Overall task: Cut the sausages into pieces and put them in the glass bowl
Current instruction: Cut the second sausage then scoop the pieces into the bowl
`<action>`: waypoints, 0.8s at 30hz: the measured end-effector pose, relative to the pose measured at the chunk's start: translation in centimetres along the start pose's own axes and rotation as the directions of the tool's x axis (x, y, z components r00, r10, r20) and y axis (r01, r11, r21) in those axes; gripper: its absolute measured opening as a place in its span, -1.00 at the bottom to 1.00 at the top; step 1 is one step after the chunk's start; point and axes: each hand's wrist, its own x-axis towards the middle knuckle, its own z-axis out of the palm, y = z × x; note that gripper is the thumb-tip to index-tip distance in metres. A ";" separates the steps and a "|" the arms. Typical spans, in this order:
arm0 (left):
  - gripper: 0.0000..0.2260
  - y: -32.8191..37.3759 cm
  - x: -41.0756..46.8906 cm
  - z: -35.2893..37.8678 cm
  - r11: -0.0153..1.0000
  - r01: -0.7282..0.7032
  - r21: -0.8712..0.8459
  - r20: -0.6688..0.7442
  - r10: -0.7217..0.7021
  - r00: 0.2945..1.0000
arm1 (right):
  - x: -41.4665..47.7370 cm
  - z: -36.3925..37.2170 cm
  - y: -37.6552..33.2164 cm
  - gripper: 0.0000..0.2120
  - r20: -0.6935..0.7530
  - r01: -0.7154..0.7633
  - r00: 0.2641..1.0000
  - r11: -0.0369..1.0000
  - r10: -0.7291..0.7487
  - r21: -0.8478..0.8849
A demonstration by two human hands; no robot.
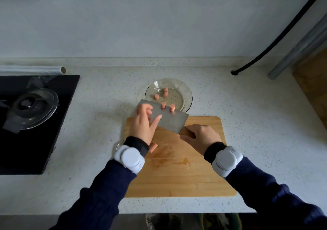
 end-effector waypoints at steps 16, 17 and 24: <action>-0.86 1.8 7.0 5.2 0.978 0.169 0.124 0.249 -0.196 0.949 | 1.4 0.1 0.6 -0.71 0.021 0.015 1.000 0.992 -0.013 -0.128; -0.88 1.7 7.2 5.5 0.980 0.168 0.109 0.246 -0.190 0.950 | 1.4 0.0 0.7 -0.72 0.022 0.014 1.000 0.992 -0.011 -0.126; -0.87 2.2 9.5 6.1 0.982 0.182 0.052 0.284 -0.190 0.940 | 1.5 0.0 1.0 -0.75 0.047 0.023 0.999 0.991 -0.017 -0.129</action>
